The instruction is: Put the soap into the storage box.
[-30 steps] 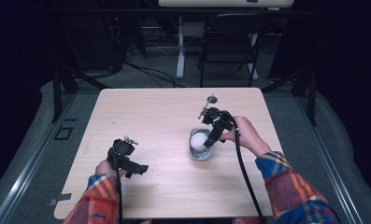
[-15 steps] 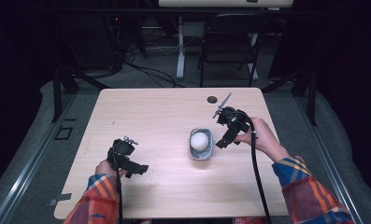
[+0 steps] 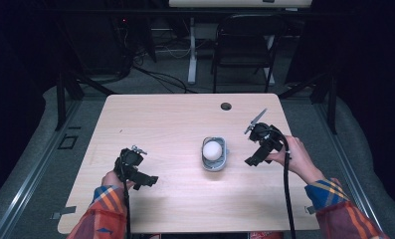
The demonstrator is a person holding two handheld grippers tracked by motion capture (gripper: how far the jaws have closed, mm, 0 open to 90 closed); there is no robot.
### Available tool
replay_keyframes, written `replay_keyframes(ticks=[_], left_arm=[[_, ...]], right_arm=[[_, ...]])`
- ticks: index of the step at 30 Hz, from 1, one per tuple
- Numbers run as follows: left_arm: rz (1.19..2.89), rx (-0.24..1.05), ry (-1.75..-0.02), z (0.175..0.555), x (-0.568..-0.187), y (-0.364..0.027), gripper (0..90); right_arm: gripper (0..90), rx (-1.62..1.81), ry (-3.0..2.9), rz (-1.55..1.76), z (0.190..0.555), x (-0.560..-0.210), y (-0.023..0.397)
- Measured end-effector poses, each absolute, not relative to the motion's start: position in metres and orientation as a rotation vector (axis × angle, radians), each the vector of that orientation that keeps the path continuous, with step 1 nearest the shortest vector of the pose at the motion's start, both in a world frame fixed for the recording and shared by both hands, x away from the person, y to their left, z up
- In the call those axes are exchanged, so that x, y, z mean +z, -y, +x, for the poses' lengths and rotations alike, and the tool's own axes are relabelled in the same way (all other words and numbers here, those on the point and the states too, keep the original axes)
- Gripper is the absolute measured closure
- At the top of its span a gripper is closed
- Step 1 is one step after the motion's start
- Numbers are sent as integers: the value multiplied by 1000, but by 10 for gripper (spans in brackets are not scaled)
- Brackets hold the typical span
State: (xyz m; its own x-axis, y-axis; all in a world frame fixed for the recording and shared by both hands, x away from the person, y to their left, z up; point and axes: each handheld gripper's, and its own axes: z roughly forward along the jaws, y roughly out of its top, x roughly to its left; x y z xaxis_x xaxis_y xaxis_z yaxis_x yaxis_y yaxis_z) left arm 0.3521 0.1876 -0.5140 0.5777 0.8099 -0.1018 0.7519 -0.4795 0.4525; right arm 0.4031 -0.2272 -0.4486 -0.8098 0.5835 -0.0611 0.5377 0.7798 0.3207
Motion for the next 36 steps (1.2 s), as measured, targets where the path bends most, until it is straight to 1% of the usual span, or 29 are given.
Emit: replay_keyframes(ticks=[7, 15, 22, 28, 33, 36], left_arm=[[2352, 163, -1252, 352, -514, -188, 0], [2358, 160, -1255, 352, -515, -187, 0], [2364, 161, -1255, 352, -515, -187, 0], [2373, 157, -1249, 353, -515, -187, 0], [2386, 148, -1242, 353, -516, -186, 0], [2384, 150, -1241, 353, -516, -186, 0]], right_arm=[[0, 414, -2813, 941, 395, -458, 246], [0, 344, -2809, 999, 383, -477, 266], [0, 355, -2802, 1056, 373, -498, 279], [0, 347, -2782, 1083, 364, -507, 292], [0, 360, -2798, 1122, 362, -518, 294], [0, 322, -2819, 1098, 363, -518, 292]])
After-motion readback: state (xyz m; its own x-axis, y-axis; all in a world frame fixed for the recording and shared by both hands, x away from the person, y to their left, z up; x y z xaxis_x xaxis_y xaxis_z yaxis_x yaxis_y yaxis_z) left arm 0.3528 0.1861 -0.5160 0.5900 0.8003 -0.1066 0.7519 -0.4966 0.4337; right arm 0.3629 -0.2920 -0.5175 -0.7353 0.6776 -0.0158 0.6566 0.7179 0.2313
